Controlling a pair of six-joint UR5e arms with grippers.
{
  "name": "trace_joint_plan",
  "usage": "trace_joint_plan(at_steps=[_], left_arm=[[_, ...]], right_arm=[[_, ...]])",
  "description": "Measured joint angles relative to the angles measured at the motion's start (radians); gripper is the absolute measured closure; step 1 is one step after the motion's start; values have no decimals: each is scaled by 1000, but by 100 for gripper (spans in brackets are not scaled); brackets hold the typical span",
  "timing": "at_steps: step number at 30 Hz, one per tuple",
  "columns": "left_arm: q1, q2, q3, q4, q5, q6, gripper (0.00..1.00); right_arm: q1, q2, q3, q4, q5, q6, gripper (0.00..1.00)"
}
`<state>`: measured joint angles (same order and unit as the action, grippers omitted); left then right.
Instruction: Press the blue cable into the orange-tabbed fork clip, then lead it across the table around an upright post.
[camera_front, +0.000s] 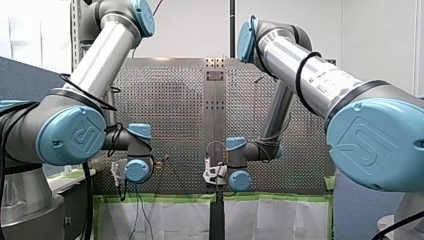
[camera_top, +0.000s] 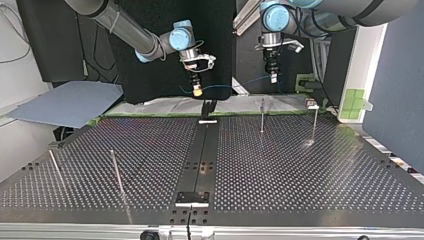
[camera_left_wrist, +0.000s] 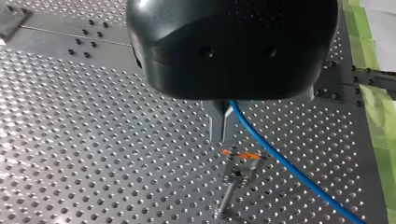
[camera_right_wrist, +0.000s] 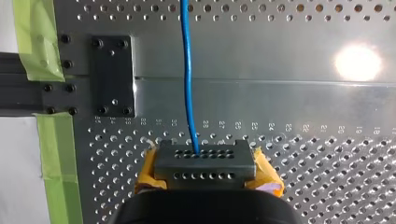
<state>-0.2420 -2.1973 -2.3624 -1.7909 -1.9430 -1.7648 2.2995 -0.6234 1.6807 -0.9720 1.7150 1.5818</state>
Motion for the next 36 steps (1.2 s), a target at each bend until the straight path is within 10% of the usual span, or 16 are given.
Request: trace_joint_plan(at_steps=[36], left_arm=[[71, -81, 161, -97, 65, -41, 100]], right_arm=[[-29, 72, -91, 46, -63, -3, 100]])
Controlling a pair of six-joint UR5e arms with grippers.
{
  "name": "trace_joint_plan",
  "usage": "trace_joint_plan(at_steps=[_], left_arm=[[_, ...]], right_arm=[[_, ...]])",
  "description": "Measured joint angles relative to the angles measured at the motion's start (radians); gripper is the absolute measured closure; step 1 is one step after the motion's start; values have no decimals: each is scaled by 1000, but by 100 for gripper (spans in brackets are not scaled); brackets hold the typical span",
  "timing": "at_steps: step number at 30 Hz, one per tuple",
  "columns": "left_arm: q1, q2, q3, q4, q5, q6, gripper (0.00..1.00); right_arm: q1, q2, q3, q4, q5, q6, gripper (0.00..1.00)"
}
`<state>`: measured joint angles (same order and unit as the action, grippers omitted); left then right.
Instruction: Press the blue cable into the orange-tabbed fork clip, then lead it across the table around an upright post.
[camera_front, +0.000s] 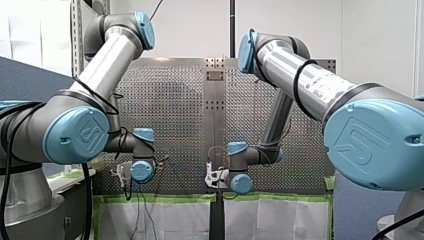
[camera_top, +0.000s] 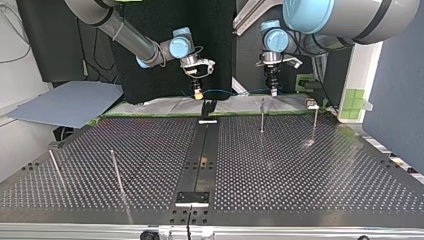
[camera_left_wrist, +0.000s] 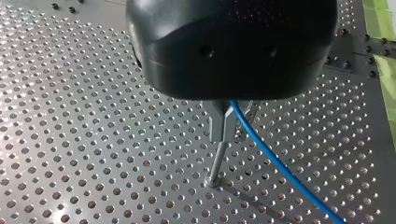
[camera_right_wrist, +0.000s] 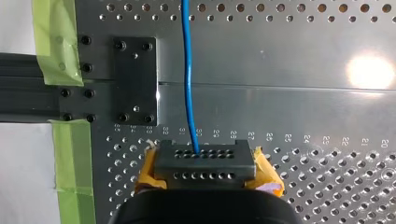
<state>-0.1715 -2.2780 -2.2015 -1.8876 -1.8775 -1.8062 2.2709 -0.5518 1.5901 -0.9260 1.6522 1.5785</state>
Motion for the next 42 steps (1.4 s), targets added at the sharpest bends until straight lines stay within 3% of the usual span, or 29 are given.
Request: trace_joint_plan(at_steps=[16, 21, 29, 42], left_arm=[[31, -25, 26, 3, 37, -42, 100], [41, -38, 40, 2, 46, -53, 100], [53, -93, 75, -11, 55, -64, 100], [64, -100, 111, -72, 56, -63, 100]], right_arm=[[-1, 23, -14, -29, -13, 2, 100], [-1, 59, -53, 0, -8, -6, 100], [-6, 69, -85, 61, -6, -10, 100], [-9, 70, -103, 78, -10, -25, 100]])
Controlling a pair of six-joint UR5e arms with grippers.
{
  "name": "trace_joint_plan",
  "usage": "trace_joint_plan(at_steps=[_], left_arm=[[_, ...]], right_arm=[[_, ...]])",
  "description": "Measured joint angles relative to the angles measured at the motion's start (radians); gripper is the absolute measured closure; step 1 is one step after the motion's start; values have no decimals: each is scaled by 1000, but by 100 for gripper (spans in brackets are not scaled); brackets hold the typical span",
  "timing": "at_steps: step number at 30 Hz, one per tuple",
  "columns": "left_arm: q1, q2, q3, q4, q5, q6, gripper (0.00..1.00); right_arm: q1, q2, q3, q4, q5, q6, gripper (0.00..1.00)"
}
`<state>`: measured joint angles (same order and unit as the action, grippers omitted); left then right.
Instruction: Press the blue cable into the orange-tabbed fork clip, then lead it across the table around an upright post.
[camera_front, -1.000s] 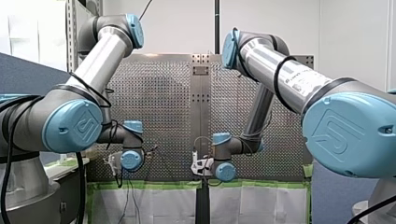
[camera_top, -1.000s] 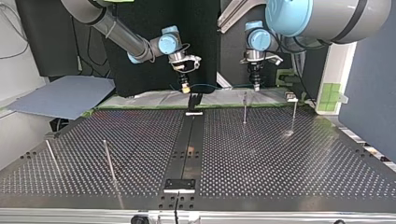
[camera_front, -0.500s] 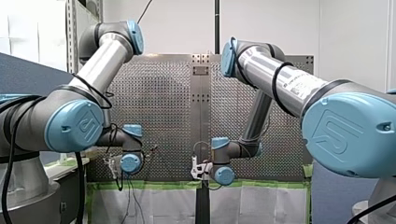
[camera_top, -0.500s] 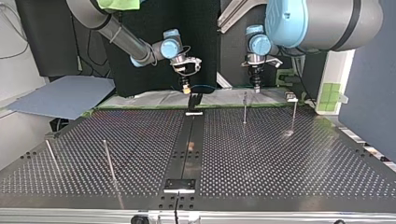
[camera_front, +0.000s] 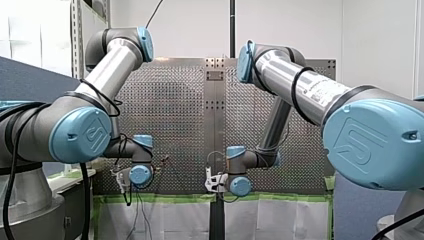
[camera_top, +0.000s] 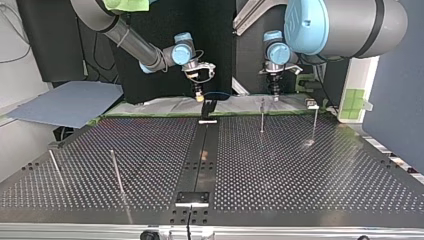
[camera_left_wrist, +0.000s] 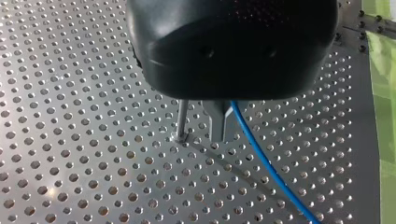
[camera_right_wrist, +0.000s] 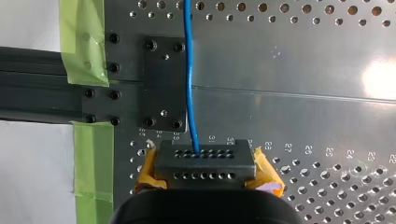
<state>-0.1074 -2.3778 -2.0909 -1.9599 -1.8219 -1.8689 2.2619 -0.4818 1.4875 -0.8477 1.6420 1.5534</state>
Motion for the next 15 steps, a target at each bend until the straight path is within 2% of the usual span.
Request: trace_joint_plan(at_steps=[15], left_arm=[[5, 15, 0, -28, -4, 44, 100]], right_arm=[[2, 0, -34, 5, 0, -10, 100]])
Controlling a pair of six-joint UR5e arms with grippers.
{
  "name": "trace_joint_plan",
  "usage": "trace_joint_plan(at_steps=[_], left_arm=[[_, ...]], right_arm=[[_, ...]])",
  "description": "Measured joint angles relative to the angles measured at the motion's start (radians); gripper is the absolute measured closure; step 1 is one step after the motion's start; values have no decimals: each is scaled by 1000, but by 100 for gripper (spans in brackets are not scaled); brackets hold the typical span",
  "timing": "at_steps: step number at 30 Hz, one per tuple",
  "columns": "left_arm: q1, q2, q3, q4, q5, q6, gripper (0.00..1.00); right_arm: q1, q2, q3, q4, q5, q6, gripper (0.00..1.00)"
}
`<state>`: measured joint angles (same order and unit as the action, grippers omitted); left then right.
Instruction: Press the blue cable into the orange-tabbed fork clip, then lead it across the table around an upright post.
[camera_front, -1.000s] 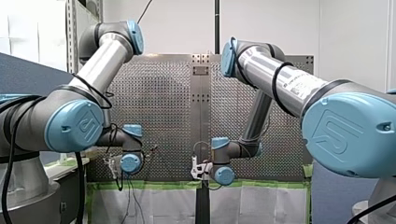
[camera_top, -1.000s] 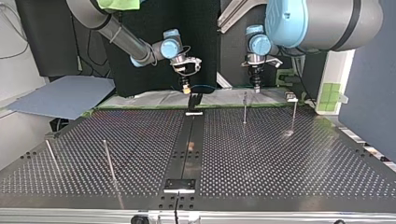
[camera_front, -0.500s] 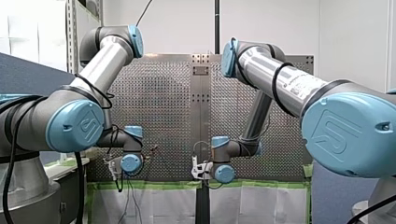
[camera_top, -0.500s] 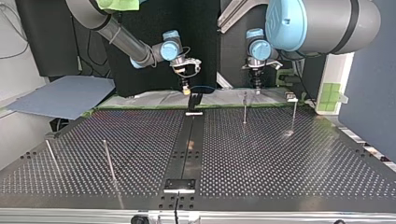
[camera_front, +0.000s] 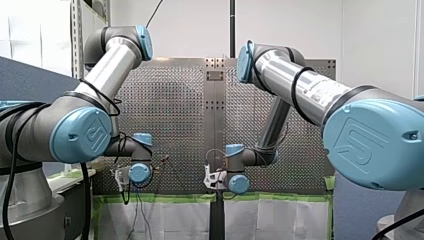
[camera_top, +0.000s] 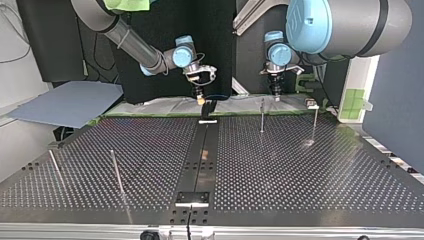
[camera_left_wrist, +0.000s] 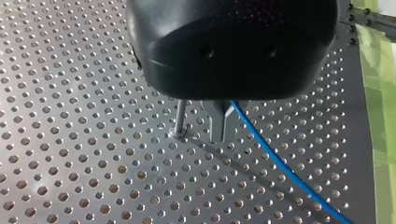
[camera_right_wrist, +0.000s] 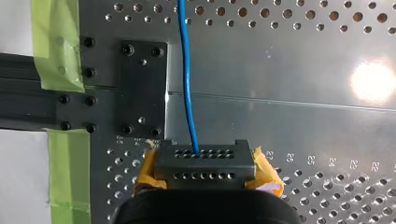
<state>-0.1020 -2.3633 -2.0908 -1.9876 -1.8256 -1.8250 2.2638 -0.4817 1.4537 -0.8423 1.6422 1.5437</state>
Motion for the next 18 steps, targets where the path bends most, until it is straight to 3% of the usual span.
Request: trace_joint_plan(at_steps=[11, 18], left_arm=[[-1, 25, 0, 0, 2, 10, 100], [2, 40, 2, 19, 21, -17, 100]], right_arm=[[-3, 0, -24, 18, 0, -1, 100], [-5, 0, -30, 19, -2, 0, 100]])
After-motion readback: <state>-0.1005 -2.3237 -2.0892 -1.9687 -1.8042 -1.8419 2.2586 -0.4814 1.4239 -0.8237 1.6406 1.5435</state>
